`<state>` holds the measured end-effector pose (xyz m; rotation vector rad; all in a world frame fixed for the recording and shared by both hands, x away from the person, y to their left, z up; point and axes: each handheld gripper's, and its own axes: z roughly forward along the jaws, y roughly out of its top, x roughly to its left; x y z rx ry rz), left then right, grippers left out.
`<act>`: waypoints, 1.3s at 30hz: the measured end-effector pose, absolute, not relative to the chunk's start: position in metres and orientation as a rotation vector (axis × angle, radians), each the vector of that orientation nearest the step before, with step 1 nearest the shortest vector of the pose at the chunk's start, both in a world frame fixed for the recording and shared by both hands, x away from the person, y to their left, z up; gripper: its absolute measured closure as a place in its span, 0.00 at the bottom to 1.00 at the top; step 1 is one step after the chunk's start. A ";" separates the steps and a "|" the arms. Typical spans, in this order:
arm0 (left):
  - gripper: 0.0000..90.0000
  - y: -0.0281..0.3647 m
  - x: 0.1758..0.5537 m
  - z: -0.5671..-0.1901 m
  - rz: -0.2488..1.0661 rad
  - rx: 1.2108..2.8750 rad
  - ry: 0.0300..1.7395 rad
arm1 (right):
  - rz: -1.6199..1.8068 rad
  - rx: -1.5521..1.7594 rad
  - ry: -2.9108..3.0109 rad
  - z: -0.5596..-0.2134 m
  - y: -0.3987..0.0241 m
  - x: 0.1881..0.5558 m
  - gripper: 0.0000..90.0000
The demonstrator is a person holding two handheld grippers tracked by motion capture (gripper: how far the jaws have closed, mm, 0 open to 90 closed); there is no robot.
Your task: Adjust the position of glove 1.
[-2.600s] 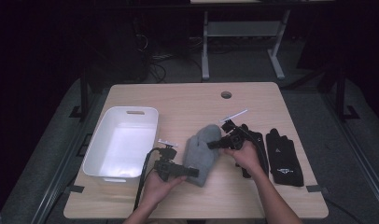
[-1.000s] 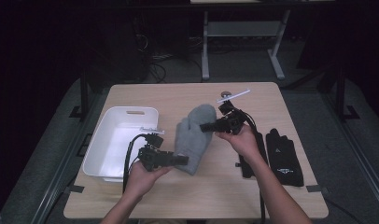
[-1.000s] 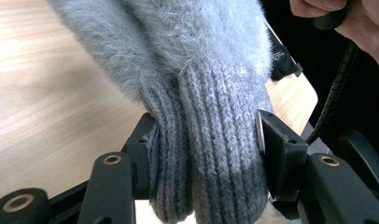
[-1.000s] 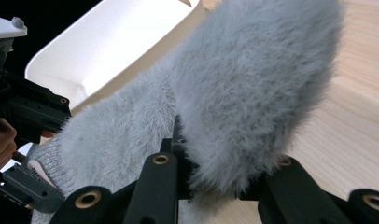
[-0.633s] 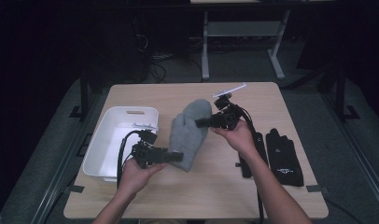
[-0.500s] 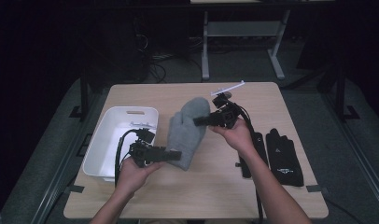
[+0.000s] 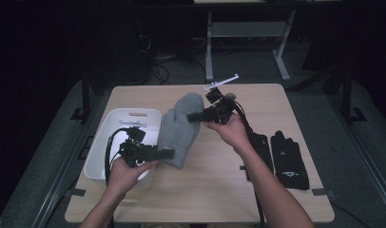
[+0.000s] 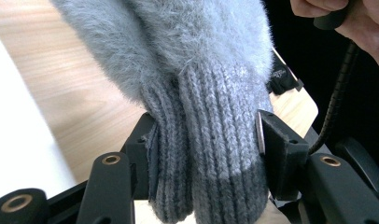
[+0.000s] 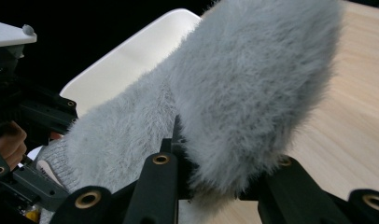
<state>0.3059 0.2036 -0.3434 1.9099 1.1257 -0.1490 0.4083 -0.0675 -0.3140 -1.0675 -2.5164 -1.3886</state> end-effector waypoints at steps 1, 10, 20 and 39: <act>0.52 0.206 0.306 -0.342 -0.152 1.904 1.129 | -1.389 -1.060 -2.520 -0.312 -0.065 0.409 0.82; 0.52 0.223 0.305 -0.336 -0.130 1.879 1.155 | -1.390 -1.021 -2.536 -0.303 -0.044 0.415 0.82; 0.52 0.242 0.301 -0.333 -0.106 1.860 1.190 | -1.391 -0.990 -2.532 -0.300 -0.022 0.418 0.82; 0.52 0.275 0.299 -0.331 -0.064 1.850 1.238 | -1.413 -0.961 -2.491 -0.304 0.017 0.428 0.82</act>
